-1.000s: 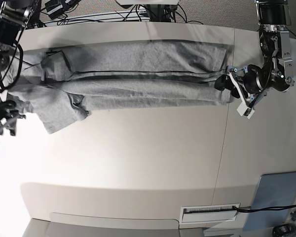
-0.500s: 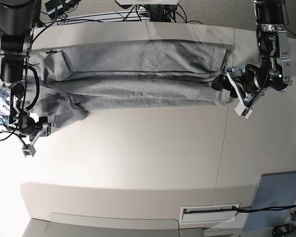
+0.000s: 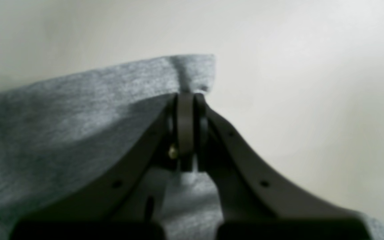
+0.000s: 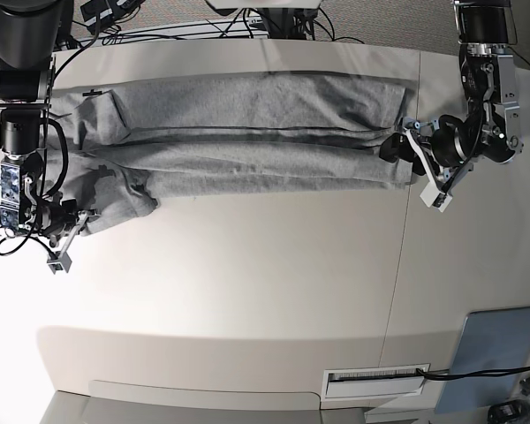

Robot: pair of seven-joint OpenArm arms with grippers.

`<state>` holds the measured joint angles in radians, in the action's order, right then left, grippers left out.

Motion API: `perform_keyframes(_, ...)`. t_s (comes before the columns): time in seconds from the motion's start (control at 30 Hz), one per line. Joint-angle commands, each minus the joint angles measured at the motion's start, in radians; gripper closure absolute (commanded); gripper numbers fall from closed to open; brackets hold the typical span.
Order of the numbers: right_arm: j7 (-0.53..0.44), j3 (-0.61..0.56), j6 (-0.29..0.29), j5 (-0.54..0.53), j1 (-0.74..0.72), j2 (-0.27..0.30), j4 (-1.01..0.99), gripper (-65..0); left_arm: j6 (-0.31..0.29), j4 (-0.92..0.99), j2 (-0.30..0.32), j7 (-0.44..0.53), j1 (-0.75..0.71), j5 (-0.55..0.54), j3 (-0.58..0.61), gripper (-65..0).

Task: Fold the T-shirt properly
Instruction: 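Grasp the sleeve with the right gripper and tuck it onto the fold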

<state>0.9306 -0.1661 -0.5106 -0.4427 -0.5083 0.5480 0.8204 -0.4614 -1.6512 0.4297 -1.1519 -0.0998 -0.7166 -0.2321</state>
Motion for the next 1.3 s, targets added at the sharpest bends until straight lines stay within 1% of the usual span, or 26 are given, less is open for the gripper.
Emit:
perform_keyframes(0.0,-0.002,0.002,-0.002,0.006,-0.019,0.029,0.025,-0.3,0.0,-0.016,0.016,0.021,0.014,-0.01,-0.008,-42.9)
perform_keyframes(0.1,-0.003,0.002,-0.003,0.005,0.001,0.067,0.111,0.0,0.0,-0.016,0.016,0.026,0.014,0.009,-0.008,-42.9)
perform_keyframes(0.2,-0.02,0.002,0.002,-0.023,0.089,0.117,0.291,0.0,0.0,-0.016,0.017,0.026,0.014,0.019,-0.008,-42.9)
perform_keyframes(0.23,-0.034,0.002,0.015,-0.03,0.13,0.135,0.37,0.0,0.0,-0.016,0.017,0.027,0.014,0.017,-0.008,-42.9)
perform_keyframes(0.3,-0.039,0.002,0.061,-0.011,0.214,0.163,0.538,0.0,0.0,-0.016,0.016,0.027,0.014,0.017,-0.008,-42.9)
perform_keyframes(0.4,-0.015,0.002,0.157,0.07,0.347,0.19,0.758,0.0,0.0,-0.016,0.016,0.026,0.014,0.017,-0.008,-42.9)
perform_keyframes(0.53,-0.011,0.002,0.254,0.205,0.538,0.195,0.975,0.0,0.0,-0.016,0.017,0.025,0.008,0.018,-0.008,-42.9)
perform_keyframes(0.63,-0.001,0.002,0.307,0.27,0.676,0.195,1.103,0.0,0.0,-0.016,0.017,0.026,-0.006,0.018,-0.008,-42.9)
perform_keyframes(0.73,0.009,0.002,0.347,0.34,0.8,0.195,1.202,0.0,0.0,-0.016,0.017,0.029,-0.021,0.017,-0.008,-42.9)
perform_keyframes(0.87,-0.001,0.002,0.356,0.357,0.919,0.194,1.277,0.0,0.0,-0.016,0.017,0.038,-0.025,0.017,-0.008,-42.9)
perform_keyframes(1.0,-0.009,0.002,0.355,0.358,0.996,0.195,1.324,0.0,0.0,-0.016,0.017,0.063,-0.025,0.017,-0.008,-42.9)
perform_keyframes(1.13,-0.061,0.002,0.338,0.357,1.047,0.195,1.363,0.0,0.0,-0.016,0.017,0.073,-0.025,0.017,-0.008,-42.9)
perform_keyframes(1.27,-0.047,0.002,0.334,0.358,1.062,0.195,1.379,0.0,0.0,-0.016,0.017,0.074,-0.025,0.017,-0.008,-42.9)
